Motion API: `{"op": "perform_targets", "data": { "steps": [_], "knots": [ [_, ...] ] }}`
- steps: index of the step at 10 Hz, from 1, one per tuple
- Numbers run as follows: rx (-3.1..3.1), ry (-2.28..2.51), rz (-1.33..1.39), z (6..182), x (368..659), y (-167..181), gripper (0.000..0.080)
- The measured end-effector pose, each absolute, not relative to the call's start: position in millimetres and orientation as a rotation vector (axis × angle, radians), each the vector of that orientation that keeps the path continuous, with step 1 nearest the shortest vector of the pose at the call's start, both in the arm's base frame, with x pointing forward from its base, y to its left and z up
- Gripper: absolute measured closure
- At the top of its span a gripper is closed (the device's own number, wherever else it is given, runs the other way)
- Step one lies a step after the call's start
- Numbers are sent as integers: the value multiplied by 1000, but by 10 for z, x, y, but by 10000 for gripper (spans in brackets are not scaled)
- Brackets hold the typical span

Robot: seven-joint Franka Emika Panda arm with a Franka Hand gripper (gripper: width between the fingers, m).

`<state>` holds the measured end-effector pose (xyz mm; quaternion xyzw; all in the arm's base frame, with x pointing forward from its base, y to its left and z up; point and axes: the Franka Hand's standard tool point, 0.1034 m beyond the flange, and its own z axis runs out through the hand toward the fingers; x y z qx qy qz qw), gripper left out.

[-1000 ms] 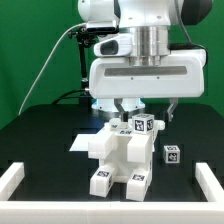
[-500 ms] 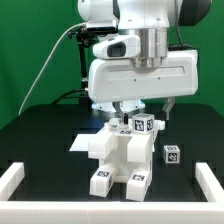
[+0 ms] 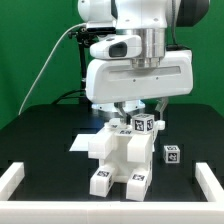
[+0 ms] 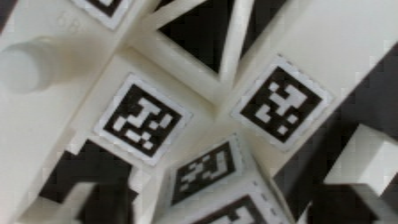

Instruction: Assemble chair

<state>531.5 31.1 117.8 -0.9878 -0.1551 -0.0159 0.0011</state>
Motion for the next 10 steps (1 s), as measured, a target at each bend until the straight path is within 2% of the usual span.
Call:
{"op": "perform_targets", "data": {
  "steps": [1, 2, 7, 10],
  "knots": [
    [-3117, -353, -50, 1177, 5315, 312, 357],
    [-3127, -233, -49, 1176, 5314, 314, 517],
    [-3117, 247, -48, 1172, 5315, 323, 515],
    [-2971, 923, -79, 1171, 5369, 312, 515]
  ]
}}
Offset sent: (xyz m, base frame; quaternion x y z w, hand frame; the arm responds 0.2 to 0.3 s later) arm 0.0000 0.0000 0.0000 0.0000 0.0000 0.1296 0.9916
